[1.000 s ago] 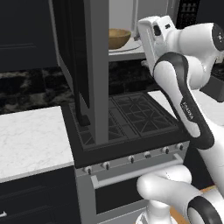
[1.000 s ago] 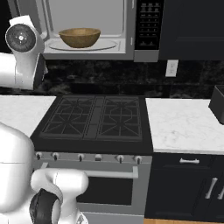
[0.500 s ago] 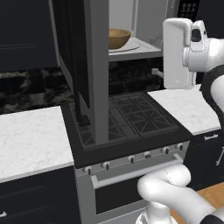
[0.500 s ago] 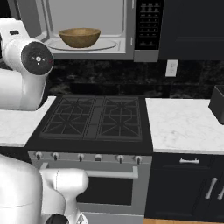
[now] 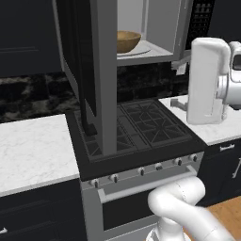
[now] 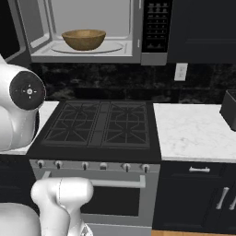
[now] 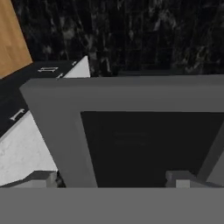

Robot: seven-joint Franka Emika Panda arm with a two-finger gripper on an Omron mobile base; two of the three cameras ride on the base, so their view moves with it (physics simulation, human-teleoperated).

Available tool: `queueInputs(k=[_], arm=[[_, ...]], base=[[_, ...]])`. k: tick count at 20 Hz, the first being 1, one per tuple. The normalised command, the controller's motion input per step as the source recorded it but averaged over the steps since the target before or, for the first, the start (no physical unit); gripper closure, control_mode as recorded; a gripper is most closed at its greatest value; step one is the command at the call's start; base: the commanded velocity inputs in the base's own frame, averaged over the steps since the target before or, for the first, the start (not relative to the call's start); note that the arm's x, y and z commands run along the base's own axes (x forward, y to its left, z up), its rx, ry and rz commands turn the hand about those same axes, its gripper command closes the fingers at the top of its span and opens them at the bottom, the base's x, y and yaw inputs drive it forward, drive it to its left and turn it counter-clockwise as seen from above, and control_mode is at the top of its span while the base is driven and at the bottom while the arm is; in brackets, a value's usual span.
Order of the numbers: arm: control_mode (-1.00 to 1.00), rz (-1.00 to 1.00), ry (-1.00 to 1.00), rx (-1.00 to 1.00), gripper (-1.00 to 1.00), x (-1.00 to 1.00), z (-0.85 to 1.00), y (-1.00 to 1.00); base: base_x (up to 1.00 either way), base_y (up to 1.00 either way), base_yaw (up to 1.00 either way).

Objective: Pick the squash from the sink and place it in the bowl. Then pick the bowl and place it in the microwave. Then close the microwave door and press the start button.

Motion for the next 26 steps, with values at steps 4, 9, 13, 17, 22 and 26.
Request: queueInputs(k=[4,9,13,17,22,26], arm=[[-1.0,0.15,0.0,0.04,-1.0,-1.0,-0.09,0.23],[-1.0,0.05,0.01,0.06,-1.0,-0.79,-0.17,0.3],[-1.0,0.05,0.1,0.02,-1.0,-0.52,-0.19,0.5],[-1.0,0.05,0.11,0.03,-1.0,-0.41,-0.13,0.47],[-1.0,0.01,0.1,0.0,-1.0,-0.09,-0.05,0.5],[-1.0,-0.12,0.02,-0.03,-1.0,0.34,-0.17,0.58]], base=[[0.0,0.0,0.0],[0.0,0.0,0.0],[0.0,0.0,0.0],[0.0,0.0,0.0],[0.0,0.0,0.0],[0.0,0.0,0.0]])
